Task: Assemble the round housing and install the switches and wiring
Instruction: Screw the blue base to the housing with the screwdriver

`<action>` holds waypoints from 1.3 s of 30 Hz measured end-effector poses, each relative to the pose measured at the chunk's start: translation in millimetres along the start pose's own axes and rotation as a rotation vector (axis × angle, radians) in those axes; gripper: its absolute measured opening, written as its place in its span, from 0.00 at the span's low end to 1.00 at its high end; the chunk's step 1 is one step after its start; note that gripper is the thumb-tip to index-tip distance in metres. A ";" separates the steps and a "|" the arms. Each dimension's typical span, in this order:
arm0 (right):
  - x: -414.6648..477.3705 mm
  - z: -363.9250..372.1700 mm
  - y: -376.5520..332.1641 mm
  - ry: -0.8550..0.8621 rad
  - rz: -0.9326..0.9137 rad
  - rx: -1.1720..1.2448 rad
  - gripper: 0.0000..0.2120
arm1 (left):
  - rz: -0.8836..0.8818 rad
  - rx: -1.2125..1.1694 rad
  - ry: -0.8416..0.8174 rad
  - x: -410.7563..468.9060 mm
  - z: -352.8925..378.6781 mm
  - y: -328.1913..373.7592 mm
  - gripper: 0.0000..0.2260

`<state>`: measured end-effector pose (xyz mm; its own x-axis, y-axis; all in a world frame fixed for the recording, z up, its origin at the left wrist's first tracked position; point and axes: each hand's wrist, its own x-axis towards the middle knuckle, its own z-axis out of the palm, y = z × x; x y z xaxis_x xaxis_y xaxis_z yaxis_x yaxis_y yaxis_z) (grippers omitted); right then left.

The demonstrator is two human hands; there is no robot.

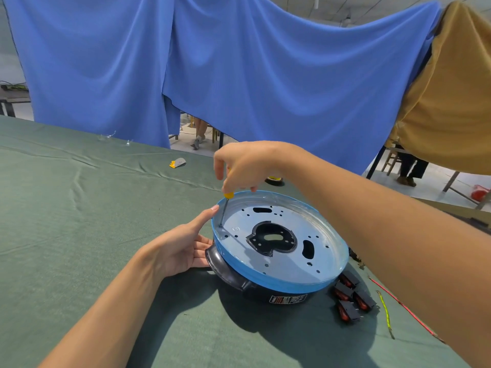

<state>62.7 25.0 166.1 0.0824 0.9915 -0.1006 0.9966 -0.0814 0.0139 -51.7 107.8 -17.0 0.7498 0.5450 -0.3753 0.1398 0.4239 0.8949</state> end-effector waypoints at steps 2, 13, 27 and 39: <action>0.9 2.7 0.5 0.083 -0.044 -0.019 0.05 | 0.001 -0.001 0.010 0.4 -0.1 -0.2 0.38; 10.6 20.5 7.3 0.203 0.089 -0.022 0.22 | -0.003 -0.002 0.009 -2.9 1.9 1.8 0.38; 2.9 8.8 -3.9 0.069 0.027 -0.097 0.10 | -0.003 -0.029 0.029 -4.6 4.4 2.3 0.36; -2.1 8.3 10.9 -0.128 0.237 0.150 0.19 | -0.005 -0.046 0.024 -4.9 4.2 2.8 0.40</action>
<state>73.4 21.2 158.1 0.3032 0.9230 -0.2371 0.9384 -0.3325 -0.0941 -52.3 103.2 -11.6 0.7332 0.5598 -0.3860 0.1133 0.4591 0.8811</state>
